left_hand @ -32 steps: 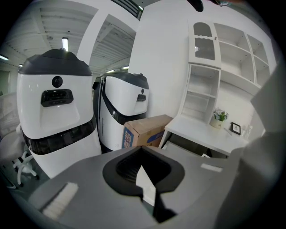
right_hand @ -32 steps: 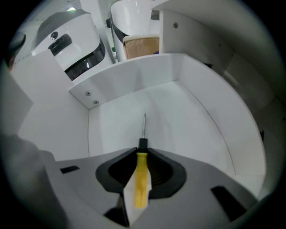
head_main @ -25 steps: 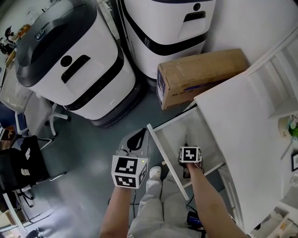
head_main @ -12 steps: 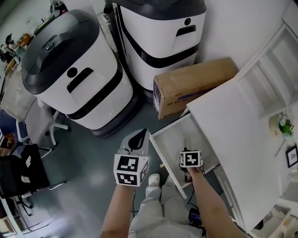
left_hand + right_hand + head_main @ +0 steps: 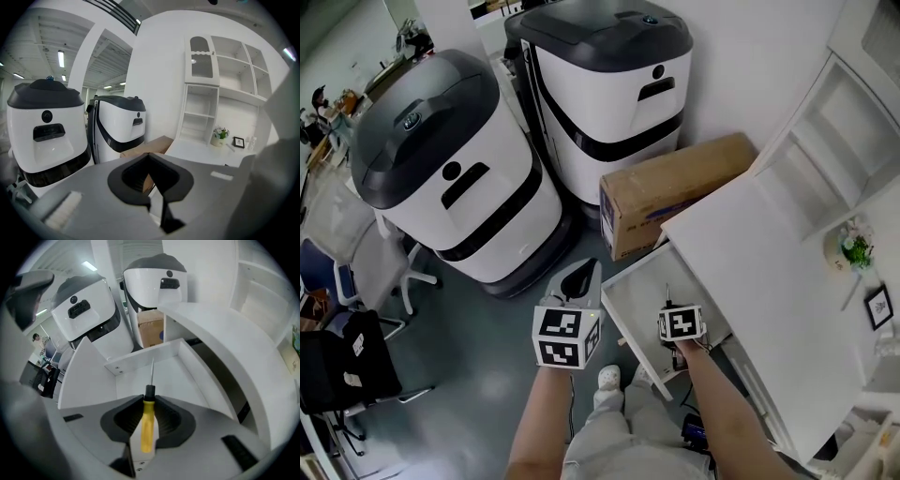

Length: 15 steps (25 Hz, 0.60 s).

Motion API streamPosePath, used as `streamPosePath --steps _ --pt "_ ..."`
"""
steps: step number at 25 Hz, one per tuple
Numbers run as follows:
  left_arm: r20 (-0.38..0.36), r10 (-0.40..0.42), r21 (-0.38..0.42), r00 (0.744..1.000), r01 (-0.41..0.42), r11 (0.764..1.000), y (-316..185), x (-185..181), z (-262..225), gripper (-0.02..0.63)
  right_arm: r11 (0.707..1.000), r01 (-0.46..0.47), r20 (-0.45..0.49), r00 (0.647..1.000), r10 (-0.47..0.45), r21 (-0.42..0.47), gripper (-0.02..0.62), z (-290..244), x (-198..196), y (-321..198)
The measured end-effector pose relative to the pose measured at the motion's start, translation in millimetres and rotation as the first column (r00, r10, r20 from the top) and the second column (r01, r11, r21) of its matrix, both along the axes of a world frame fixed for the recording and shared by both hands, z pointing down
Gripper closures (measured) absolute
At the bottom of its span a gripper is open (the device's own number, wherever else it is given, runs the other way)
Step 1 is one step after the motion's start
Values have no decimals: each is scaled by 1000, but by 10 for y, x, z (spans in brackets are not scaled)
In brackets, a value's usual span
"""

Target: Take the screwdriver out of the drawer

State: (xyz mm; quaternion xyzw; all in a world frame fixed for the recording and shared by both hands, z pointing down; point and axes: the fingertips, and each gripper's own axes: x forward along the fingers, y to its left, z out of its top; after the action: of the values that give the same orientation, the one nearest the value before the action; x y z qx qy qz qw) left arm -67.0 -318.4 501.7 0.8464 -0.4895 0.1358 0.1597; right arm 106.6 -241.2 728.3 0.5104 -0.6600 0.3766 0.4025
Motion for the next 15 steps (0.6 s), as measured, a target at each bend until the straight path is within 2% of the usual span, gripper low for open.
streamPosePath --steps 15 --pt "-26 8 79 1000 -6 997 19 134 -515 597 990 15 31 999 -20 142 511 -815 91 -160"
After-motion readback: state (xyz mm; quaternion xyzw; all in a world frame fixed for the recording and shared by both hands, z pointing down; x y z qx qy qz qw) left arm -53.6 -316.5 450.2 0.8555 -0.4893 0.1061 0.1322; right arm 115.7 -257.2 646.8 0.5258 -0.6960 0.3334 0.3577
